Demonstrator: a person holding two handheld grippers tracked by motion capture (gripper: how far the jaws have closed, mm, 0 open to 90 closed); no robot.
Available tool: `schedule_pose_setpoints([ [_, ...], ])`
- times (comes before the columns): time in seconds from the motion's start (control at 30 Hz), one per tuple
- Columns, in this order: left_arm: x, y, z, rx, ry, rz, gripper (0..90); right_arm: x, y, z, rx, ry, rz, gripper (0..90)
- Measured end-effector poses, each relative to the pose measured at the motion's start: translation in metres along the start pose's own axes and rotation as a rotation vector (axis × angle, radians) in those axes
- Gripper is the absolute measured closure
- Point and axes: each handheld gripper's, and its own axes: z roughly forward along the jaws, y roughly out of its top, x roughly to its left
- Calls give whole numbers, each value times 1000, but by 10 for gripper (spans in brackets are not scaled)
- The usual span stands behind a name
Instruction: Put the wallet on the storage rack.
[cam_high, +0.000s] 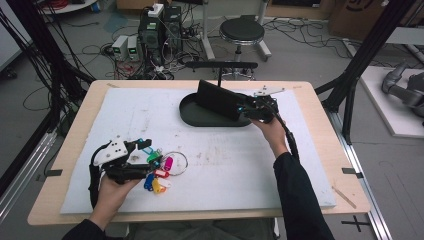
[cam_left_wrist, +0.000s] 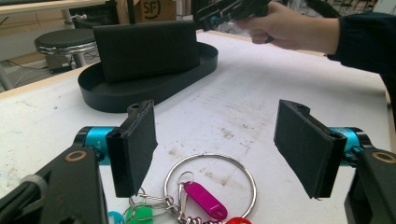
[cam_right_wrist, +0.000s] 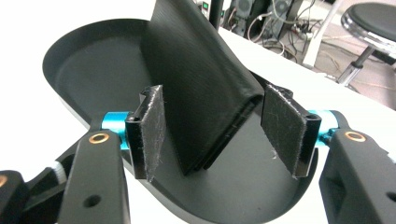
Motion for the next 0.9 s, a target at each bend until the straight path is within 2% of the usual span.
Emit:
schedule_pose_setpoints([
  [0.13, 1, 1, 1, 5, 2, 9, 297, 2, 5, -19, -29, 21, -11, 374],
  [0.23, 2, 1, 1, 4, 9, 10, 297, 6, 3, -37, -90, 17, -27, 374],
  [0.33, 3, 1, 1, 6, 12, 10, 297, 6, -3, -56, -130, 34, -5, 364],
  [0.37, 4, 1, 1, 6, 15, 10, 297, 6, -3, -56, -130, 34, -5, 364],
  [0.4, 5, 1, 1, 8, 15, 9, 297, 6, -9, -69, -153, 36, 8, 351],
  [0.5, 9, 2, 2, 12, 30, 14, 297, 8, -20, -88, -176, 38, 23, 333],
  [0.53, 9, 2, 2, 12, 30, 14, 297, 8, -20, -88, -176, 38, 23, 333],
  [0.6, 12, 1, 3, 18, 43, 19, 297, 12, -30, -104, -182, 42, 22, 318],
  [0.73, 16, 1, 3, 28, 58, 20, 297, 17, -41, -116, -184, 35, 5, 314],
  [0.8, 17, 0, 2, 31, 69, 18, 297, 22, -53, -124, -203, 19, 23, 312],
  [0.83, 18, 0, 2, 31, 73, 19, 297, 22, -53, -124, -203, 19, 23, 312],
  [0.9, 19, 0, 2, 33, 85, 14, 297, 23, -65, -128, -215, -22, 40, 309],
])
